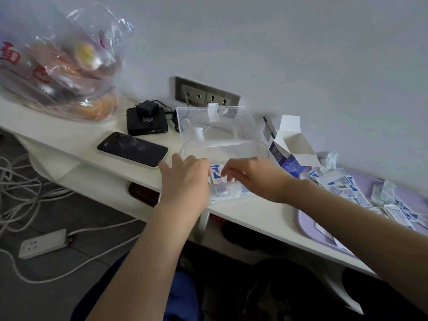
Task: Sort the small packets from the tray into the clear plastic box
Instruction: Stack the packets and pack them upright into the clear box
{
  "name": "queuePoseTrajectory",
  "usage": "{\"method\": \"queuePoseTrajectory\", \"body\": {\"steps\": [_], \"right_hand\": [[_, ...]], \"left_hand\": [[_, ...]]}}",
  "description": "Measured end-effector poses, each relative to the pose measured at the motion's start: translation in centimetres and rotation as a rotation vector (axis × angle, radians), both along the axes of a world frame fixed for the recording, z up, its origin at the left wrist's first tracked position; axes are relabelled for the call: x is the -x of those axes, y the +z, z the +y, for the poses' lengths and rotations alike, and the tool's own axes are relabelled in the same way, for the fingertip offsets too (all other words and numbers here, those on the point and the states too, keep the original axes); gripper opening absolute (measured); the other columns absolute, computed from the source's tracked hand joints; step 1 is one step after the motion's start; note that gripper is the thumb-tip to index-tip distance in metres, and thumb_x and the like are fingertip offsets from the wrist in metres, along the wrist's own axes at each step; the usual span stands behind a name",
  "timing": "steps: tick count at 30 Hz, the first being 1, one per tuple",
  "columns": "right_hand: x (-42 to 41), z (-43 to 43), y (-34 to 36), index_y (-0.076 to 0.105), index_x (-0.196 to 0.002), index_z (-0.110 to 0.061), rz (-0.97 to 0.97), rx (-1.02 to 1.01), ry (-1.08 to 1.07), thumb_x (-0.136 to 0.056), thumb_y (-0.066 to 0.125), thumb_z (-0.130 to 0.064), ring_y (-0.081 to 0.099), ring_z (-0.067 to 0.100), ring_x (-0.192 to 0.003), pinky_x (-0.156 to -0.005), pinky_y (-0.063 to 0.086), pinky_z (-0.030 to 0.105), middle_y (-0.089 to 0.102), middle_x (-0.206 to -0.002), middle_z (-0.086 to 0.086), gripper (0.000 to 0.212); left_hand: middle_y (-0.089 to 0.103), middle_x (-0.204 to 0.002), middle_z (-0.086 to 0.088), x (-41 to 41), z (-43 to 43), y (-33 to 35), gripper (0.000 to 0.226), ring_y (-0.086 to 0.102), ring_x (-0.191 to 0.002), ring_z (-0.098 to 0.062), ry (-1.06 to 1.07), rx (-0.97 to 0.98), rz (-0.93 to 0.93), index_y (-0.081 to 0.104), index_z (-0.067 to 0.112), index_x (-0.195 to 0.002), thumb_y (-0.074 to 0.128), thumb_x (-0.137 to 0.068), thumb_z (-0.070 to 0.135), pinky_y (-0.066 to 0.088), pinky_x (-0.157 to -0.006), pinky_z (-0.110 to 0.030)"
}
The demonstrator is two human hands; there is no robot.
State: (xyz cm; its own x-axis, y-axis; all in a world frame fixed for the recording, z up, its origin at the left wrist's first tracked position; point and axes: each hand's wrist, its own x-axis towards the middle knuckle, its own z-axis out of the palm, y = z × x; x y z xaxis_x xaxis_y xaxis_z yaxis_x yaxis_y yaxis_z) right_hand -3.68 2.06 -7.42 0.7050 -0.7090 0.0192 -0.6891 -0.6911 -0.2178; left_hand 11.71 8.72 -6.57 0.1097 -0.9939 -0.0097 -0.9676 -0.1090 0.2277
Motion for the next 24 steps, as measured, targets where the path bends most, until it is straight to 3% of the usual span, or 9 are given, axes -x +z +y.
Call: {"method": "queuePoseTrajectory", "body": {"steps": [4, 7, 10, 14, 17, 19, 20, 22, 24], "right_hand": [[2.8, 1.0, -0.7, 0.061, -0.11, -0.025, 0.002, 0.156, 0.026, -0.1, 0.036, -0.034, 0.058, 0.018, -0.099, -0.075, 0.042, 0.03, 0.064, -0.109, -0.007, 0.029], [4.8, 1.4, -1.0, 0.066, -0.101, -0.019, -0.083, 0.258, 0.04, -0.095, 0.038, -0.028, 0.062, 0.021, -0.087, -0.065, 0.051, 0.033, 0.066, -0.096, -0.002, 0.029], [7.7, 2.2, -1.4, 0.065, -0.095, -0.017, -0.134, 0.334, -0.014, -0.089, 0.047, -0.014, 0.065, 0.019, -0.075, -0.052, 0.047, 0.026, 0.067, -0.087, -0.002, 0.019], [12.6, 3.4, -2.5, 0.063, -0.094, -0.017, -0.115, 0.358, -0.047, -0.085, 0.045, -0.013, 0.064, 0.015, -0.069, -0.046, 0.047, 0.024, 0.067, -0.083, -0.004, 0.021], [16.9, 3.7, -3.8, 0.065, -0.091, -0.015, -0.087, 0.37, -0.215, -0.085, 0.052, -0.011, 0.066, 0.022, -0.071, -0.046, 0.047, 0.027, 0.067, -0.082, 0.0, 0.015], [19.6, 3.8, -4.5, 0.064, -0.101, -0.015, -0.045, 0.329, -0.396, -0.089, 0.056, -0.01, 0.066, 0.027, -0.086, -0.056, 0.052, 0.033, 0.066, -0.095, 0.003, 0.015], [20.9, 3.7, -4.9, 0.061, -0.11, -0.016, -0.004, 0.29, -0.488, -0.091, 0.055, -0.015, 0.062, 0.028, -0.099, -0.069, 0.051, 0.036, 0.064, -0.108, 0.005, 0.02], [23.4, 3.4, -5.2, 0.045, -0.13, -0.016, 0.092, 0.153, -0.658, -0.093, 0.051, -0.033, 0.048, 0.027, -0.12, -0.094, 0.042, 0.037, 0.051, -0.13, 0.007, 0.041], [25.4, 3.0, -5.3, 0.032, -0.139, -0.014, 0.188, 0.041, -0.768, -0.088, 0.051, -0.05, 0.037, 0.027, -0.129, -0.105, 0.032, 0.037, 0.04, -0.14, 0.01, 0.065]], "left_hand": [[0.058, -0.106, 0.004, 2.3, 0.4, 0.3, 0.03, 0.04, -0.111, -0.022, -0.029, 0.022, -0.15, 0.057, 0.025, -0.11, 0.051, -0.087, 0.007, 0.027, -0.094, -0.038], [0.057, -0.11, 0.002, 4.0, 0.4, 0.3, 0.028, 0.042, -0.111, -0.023, -0.023, -0.01, -0.188, 0.055, 0.023, -0.11, 0.049, -0.088, 0.006, 0.027, -0.094, -0.04], [0.052, -0.118, -0.001, 6.1, 0.2, 0.1, 0.025, 0.041, -0.114, -0.026, -0.046, -0.012, -0.185, 0.048, 0.02, -0.116, 0.05, -0.092, 0.016, 0.028, -0.093, -0.042], [0.046, -0.125, -0.004, 9.9, 0.0, -0.6, 0.031, 0.041, -0.118, -0.028, -0.231, 0.099, -0.151, 0.041, 0.018, -0.126, 0.046, -0.096, 0.023, 0.031, -0.096, -0.042], [0.047, -0.125, -0.004, 13.1, 0.0, -1.2, 0.031, 0.042, -0.118, -0.027, -0.37, 0.15, -0.099, 0.041, 0.018, -0.127, 0.044, -0.097, 0.024, 0.029, -0.097, -0.04], [0.047, -0.125, -0.004, 15.0, -0.1, -1.8, 0.03, 0.042, -0.117, -0.026, -0.442, 0.136, -0.079, 0.042, 0.018, -0.126, 0.043, -0.098, 0.026, 0.03, -0.096, -0.04], [0.047, -0.125, -0.003, 15.8, -0.2, -2.1, 0.029, 0.043, -0.117, -0.025, -0.471, 0.117, -0.066, 0.043, 0.018, -0.126, 0.044, -0.098, 0.027, 0.03, -0.095, -0.039], [0.047, -0.126, -0.003, 17.5, -0.5, -2.7, 0.03, 0.043, -0.116, -0.025, -0.523, 0.067, -0.066, 0.043, 0.018, -0.126, 0.043, -0.098, 0.029, 0.03, -0.093, -0.039], [0.047, -0.127, -0.003, 19.0, -0.7, -3.4, 0.031, 0.044, -0.116, -0.025, -0.565, 0.023, -0.098, 0.043, 0.017, -0.127, 0.041, -0.099, 0.03, 0.031, -0.092, -0.038]]}}
